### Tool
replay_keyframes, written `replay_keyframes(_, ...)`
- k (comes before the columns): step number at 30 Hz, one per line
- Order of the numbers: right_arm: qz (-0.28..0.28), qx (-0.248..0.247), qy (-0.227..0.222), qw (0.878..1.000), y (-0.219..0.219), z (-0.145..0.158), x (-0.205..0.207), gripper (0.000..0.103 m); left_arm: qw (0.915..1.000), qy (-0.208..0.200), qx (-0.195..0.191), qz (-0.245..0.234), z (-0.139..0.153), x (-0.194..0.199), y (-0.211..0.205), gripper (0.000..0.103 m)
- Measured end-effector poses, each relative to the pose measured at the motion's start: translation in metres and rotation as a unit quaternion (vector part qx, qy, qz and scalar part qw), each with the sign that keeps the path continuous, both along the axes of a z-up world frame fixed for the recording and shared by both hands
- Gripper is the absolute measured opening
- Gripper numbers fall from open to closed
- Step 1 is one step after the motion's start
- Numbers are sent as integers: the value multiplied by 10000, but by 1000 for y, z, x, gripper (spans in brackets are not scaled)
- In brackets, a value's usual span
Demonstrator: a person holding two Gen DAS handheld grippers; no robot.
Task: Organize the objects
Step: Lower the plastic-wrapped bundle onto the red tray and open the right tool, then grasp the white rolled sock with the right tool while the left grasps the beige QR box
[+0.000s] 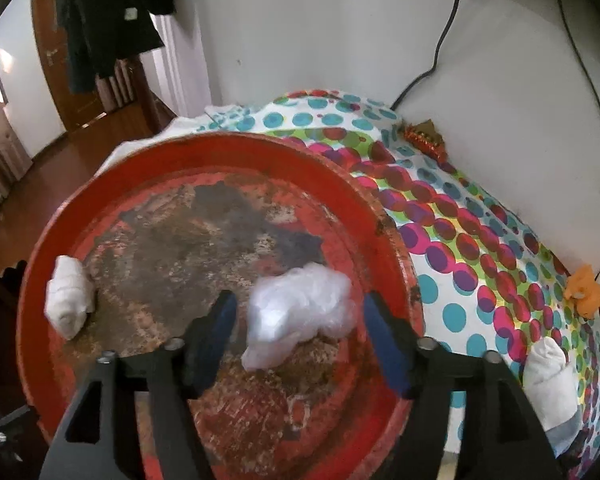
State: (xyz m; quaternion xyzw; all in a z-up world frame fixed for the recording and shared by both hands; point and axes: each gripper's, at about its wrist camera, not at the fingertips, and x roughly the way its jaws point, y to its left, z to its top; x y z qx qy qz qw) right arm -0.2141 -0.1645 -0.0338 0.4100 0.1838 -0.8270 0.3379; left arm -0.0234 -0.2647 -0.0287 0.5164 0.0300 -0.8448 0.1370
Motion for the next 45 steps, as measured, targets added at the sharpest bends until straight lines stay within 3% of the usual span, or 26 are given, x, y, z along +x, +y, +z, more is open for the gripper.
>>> replay_keyframes(5, -150, -306, 54, 9994, 45, 23, 24, 69, 9999, 94, 14, -140, 7, -1, 19, 69)
replay_keyframes(11, -638, -587, 5, 9962, 141, 36, 66, 69, 9975, 241, 91, -656, 15, -6, 67, 69)
replay_keyframes(18, -1424, -416, 140, 9888, 247, 28, 102, 69, 9893, 242, 241, -1420, 9, -12, 140, 69)
replay_keyframes(24, -1939, -457, 8, 9799, 308, 11, 116, 69, 9833, 68, 217, -1803, -6, -16, 187, 69)
replay_keyframes(32, -2122, -564, -139, 9755, 329, -4, 119, 69, 9772, -115, 242, -2105, -22, -19, 217, 69)
replay_keyframes(45, -2059, -680, -172, 9761, 317, -17, 90, 71, 9692, -243, 40, -2452, -23, -41, 227, 69)
